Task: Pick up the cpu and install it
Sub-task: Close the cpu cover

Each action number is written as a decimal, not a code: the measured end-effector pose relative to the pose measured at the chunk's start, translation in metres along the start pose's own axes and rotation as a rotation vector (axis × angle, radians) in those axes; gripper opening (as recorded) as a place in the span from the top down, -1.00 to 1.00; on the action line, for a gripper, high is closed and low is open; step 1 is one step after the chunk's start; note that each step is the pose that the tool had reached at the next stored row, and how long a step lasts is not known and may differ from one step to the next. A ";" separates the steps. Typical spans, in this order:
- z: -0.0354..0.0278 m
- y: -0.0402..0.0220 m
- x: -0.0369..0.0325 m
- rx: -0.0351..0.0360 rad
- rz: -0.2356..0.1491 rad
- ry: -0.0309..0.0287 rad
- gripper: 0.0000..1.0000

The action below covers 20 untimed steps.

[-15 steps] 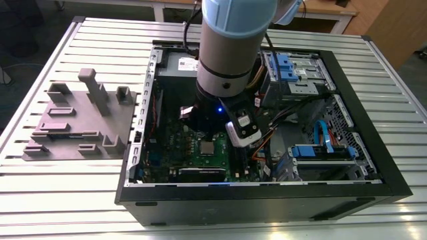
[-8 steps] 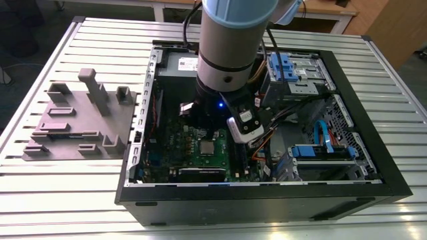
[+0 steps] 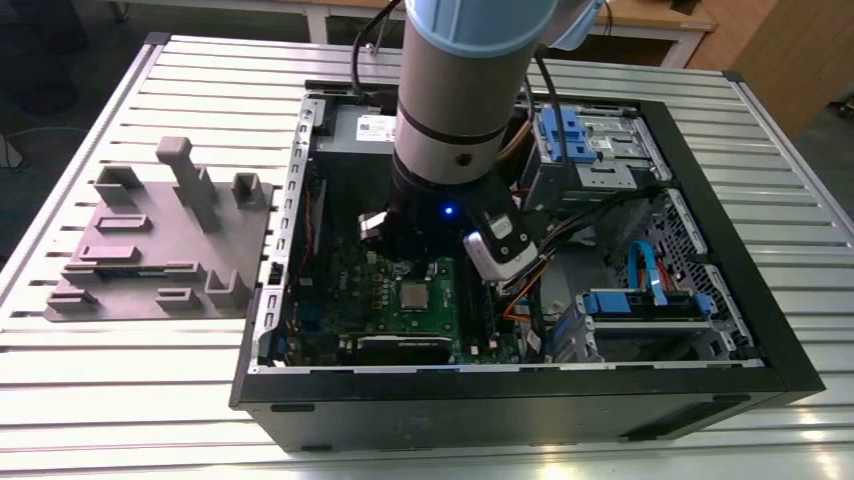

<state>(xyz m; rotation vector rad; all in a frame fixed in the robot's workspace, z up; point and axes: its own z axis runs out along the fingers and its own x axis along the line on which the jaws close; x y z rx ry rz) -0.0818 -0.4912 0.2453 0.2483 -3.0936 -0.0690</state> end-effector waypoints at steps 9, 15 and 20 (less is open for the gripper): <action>0.0003 0.0000 -0.0001 -0.0543 -0.099 -0.0120 0.79; 0.0008 0.0000 0.0000 -0.0501 -0.203 -0.0113 0.79; 0.0017 -0.0001 -0.0001 -0.0473 -0.294 -0.0074 0.79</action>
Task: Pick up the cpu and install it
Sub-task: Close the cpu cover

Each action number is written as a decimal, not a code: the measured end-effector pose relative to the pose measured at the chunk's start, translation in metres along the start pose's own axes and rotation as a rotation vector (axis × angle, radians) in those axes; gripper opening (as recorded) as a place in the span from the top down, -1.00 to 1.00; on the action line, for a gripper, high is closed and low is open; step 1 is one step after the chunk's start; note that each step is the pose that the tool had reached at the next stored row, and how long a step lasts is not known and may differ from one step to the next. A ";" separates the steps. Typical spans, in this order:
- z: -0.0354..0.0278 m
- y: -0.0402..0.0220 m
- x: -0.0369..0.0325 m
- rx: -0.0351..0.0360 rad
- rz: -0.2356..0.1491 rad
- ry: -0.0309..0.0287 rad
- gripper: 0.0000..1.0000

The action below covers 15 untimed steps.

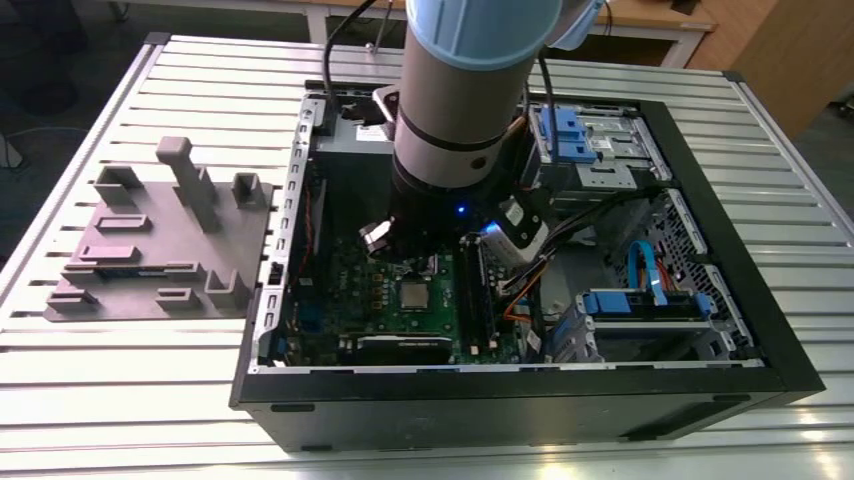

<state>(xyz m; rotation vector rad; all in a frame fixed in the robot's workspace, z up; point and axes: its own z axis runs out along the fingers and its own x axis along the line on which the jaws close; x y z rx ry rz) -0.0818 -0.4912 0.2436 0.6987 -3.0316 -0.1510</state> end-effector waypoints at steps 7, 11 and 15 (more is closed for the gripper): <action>0.0011 -0.0023 -0.0045 0.0008 -0.071 0.0061 0.79; 0.0014 -0.0058 -0.0152 0.0008 -0.071 0.0062 0.79; 0.0023 -0.0084 -0.0228 0.0006 -0.071 0.0060 0.79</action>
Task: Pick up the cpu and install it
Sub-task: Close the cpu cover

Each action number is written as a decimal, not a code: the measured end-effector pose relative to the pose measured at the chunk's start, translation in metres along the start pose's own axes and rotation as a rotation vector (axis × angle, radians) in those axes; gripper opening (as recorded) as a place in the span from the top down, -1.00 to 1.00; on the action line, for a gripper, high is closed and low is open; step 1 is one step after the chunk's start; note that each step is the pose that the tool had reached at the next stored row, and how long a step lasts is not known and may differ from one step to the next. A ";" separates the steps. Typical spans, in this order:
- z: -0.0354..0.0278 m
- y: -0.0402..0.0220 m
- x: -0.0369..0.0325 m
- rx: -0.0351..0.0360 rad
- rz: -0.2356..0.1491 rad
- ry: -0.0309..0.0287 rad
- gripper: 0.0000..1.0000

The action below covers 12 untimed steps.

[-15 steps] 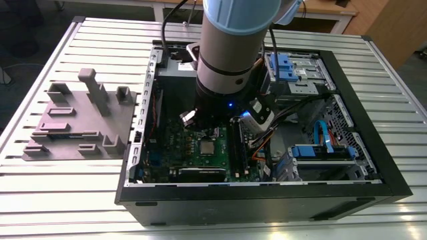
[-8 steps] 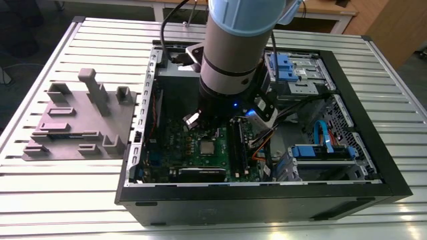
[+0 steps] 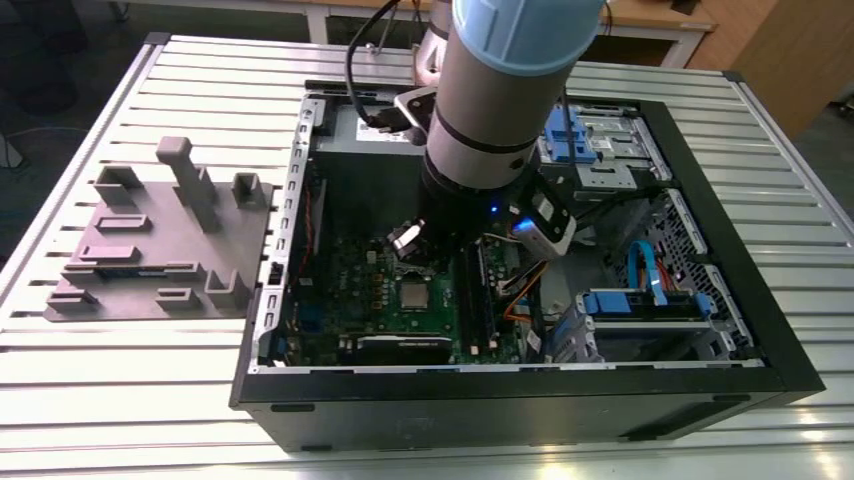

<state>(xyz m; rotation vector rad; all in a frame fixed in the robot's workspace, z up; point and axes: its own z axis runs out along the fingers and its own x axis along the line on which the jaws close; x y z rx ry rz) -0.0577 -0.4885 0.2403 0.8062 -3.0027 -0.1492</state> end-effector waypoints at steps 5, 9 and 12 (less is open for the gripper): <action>0.0008 -0.0011 -0.0020 0.0001 -0.013 0.0013 0.79; 0.0017 -0.0013 -0.0021 0.0012 -0.064 0.0043 0.79; 0.0024 -0.0014 -0.0021 0.0020 -0.113 0.0081 0.79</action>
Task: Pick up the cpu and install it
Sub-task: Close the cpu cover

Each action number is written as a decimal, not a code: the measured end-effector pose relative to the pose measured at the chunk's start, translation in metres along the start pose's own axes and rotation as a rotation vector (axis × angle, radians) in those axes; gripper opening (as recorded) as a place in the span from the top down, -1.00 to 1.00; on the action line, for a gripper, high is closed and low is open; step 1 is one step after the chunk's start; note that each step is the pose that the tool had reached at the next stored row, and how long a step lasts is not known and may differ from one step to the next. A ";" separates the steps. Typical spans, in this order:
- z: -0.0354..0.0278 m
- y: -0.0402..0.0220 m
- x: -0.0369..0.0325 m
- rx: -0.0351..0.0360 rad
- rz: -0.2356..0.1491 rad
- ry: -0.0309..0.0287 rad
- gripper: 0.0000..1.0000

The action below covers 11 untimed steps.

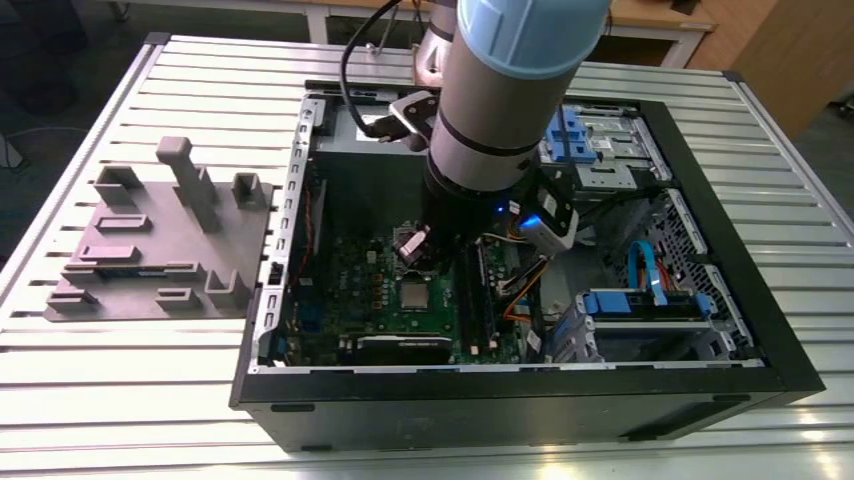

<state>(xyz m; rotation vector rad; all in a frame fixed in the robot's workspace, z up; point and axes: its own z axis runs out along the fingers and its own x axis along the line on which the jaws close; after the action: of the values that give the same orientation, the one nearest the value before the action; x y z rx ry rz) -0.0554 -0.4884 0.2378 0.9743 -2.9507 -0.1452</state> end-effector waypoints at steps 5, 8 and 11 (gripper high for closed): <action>0.0014 -0.0001 0.0000 0.0008 -0.091 0.0082 0.79; 0.0017 -0.0003 0.0000 0.0022 -0.115 0.0079 0.79; 0.0021 -0.0003 -0.0020 0.0015 -0.115 0.0071 0.79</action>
<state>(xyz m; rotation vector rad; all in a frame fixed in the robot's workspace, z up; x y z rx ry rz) -0.0537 -0.4873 0.2357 1.1421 -2.8891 -0.1420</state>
